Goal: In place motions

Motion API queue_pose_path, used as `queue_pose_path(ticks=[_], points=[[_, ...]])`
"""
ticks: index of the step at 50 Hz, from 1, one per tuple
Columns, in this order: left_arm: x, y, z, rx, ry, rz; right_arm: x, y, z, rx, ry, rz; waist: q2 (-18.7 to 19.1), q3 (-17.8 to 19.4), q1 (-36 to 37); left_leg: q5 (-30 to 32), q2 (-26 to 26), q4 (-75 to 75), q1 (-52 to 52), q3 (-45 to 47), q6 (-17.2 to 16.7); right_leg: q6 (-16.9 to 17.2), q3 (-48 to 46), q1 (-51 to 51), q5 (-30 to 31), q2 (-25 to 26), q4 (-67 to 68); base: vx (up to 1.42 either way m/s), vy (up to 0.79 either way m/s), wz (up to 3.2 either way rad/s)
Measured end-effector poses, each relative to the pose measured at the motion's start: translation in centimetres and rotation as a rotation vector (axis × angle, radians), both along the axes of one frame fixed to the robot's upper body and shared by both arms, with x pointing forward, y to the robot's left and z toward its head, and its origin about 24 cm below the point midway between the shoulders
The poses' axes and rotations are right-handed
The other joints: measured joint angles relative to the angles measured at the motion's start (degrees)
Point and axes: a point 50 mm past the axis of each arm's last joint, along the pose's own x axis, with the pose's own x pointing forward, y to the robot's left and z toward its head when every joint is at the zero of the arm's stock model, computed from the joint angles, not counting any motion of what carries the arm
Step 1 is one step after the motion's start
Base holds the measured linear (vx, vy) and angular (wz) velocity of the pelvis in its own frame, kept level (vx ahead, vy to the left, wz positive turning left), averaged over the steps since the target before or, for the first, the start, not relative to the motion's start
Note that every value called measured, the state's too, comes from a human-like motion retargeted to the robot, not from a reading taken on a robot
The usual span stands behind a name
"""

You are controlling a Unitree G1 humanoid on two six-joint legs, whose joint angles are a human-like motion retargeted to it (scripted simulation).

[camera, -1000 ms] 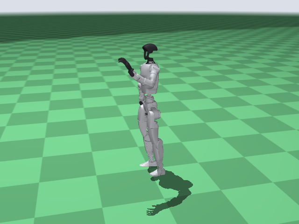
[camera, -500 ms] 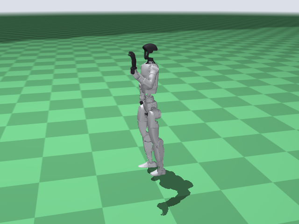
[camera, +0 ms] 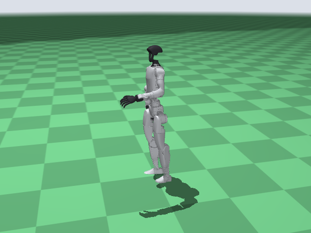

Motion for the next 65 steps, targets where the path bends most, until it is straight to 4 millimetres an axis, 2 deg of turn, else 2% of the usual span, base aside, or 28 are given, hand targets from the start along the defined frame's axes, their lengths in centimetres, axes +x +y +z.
queue_pose_path(ticks=[3,5,7,9,12,15,18,20,21,25,28,33,42,47,54,65], points=[[-3.5,0.3,-6.6,0.010,0.484,-0.064,0.2,-0.1,0.0,0.000,-0.005,-0.004,0.03,0.77,0.02,0.04,0.12,0.04,0.09,0.02,0.00,0.13,0.09,0.07,0.04,-0.10,0.11,0.00,0.00,0.00],[-5.7,0.9,-9.2,0.069,0.603,-0.084,0.4,-0.2,0.0,0.002,-0.005,-0.006,-0.04,1.34,0.02,0.08,0.10,0.05,0.24,-0.01,-0.01,0.18,0.06,0.17,0.06,-0.23,0.21,0.00,0.00,0.00],[-7.9,0.8,-11.9,0.071,0.627,-0.052,0.4,-0.1,0.0,0.008,-0.004,-0.009,-0.34,1.62,-0.02,0.11,0.03,0.06,0.32,-0.13,0.00,0.19,-0.03,0.21,0.07,-0.36,0.31,0.00,0.00,0.00],[-10.9,-0.4,-15.1,0.004,0.726,-0.017,0.3,0.0,0.0,0.011,-0.001,-0.018,-0.65,1.55,0.11,0.15,-0.01,0.04,0.28,-0.30,0.02,0.18,-0.16,0.15,0.10,-0.40,0.34,0.00,0.00,0.00],[-16.5,-2.5,-19.1,-0.114,0.977,0.059,0.1,0.1,0.0,0.010,0.002,-0.029,-0.88,1.52,0.36,0.17,-0.03,0.04,0.20,-0.35,0.09,0.02,-0.21,0.08,0.12,-0.21,0.26,0.00,0.00,0.00],[-22.2,-4.0,-20.9,-0.186,1.234,0.265,0.1,0.2,0.0,0.008,0.004,-0.032,-1.02,1.76,0.20,0.18,0.00,0.06,0.24,-0.40,0.11,-0.02,-0.24,0.12,0.17,-0.14,0.23,0.00,0.00,0.00],[-27.3,-5.9,-21.0,-0.330,1.372,0.657,0.3,0.4,0.0,0.010,0.006,-0.033,-1.39,1.92,-0.03,0.21,-0.05,0.02,0.22,-0.48,0.05,0.02,-0.38,0.08,0.22,-0.25,0.17,0.00,0.00,0.00],[-29.4,-7.2,-20.9,-0.376,1.388,0.860,0.4,0.5,0.0,0.012,0.009,-0.030,-1.52,1.72,-0.39,0.25,-0.05,0.01,-0.06,-0.54,0.02,0.04,-0.49,-0.25,0.27,-0.33,0.18,0.00,0.00,0.00],[-29.8,-7.7,-20.9,-0.395,1.391,0.875,0.4,0.5,0.0,0.013,0.009,-0.027,-1.45,1.42,-0.64,0.28,-0.04,-0.01,-0.27,-0.67,0.01,0.03,-0.63,-0.46,0.31,-0.33,0.15,0.00,0.00,0.00],[-29.5,-9.0,-21.2,-0.448,1.366,0.734,0.2,0.2,0.0,0.013,0.008,-0.009,-1.01,0.29,-1.14,0.37,0.12,-0.03,-1.07,-0.96,-0.06,-0.03,-0.97,-1.25,0.47,-0.26,0.06,0.00,0.00,0.00],[-28.9,-9.0,-21.3,-0.437,1.353,0.638,0.0,0.0,0.1,0.007,0.017,-0.019,-1.01,0.10,-0.40,0.42,0.23,0.04,-1.30,-0.80,-0.13,-0.02,-0.73,-1.45,0.44,-0.26,0.10,0.00,0.00,0.00],[-28.1,-8.4,-21.3,-0.463,1.379,0.653,-0.3,0.1,0.1,0.010,0.038,-0.065,-1.34,0.03,0.59,0.53,0.10,0.13,-1.48,-1.15,-0.02,0.13,-1.12,-1.24,0.27,-0.47,0.22,0.00,0.00,0.00],[-24.3,-7.5,-21.3,-0.552,1.278,0.660,0.4,0.2,0.0,0.033,0.017,-0.031,-1.42,-0.41,-0.95,0.84,-0.21,0.26,-1.78,-3.03,0.11,0.00,-3.11,-0.77,0.43,-0.62,-0.08,0.00,0.00,0.15],[-23.3,-7.4,-21.3,-0.573,1.300,0.622,0.6,0.4,0.0,0.039,0.016,-0.028,-1.30,-0.83,-1.54,0.84,-0.17,0.23,-1.71,-3.27,0.14,-0.03,-3.36,-0.71,0.45,-0.49,-0.12,0.00,0.00,0.00],[-23.4,-7.7,-21.3,-0.568,1.343,0.568,0.8,0.4,0.0,0.040,0.011,-0.015,-0.93,-1.03,-1.73,0.64,0.10,0.13,-1.37,-2.39,0.14,-0.09,-2.50,-0.81,0.38,-0.11,-0.03,0.00,0.00,-0.05],[-25.8,-8.9,-21.3,-0.545,1.460,0.510,0.5,0.1,0.1,0.024,0.018,-0.060,-0.27,-0.77,-1.59,0.36,0.29,0.16,-1.00,-1.29,0.05,-0.10,-1.30,-1.09,0.39,-0.02,0.17,0.00,0.00,-0.05]])
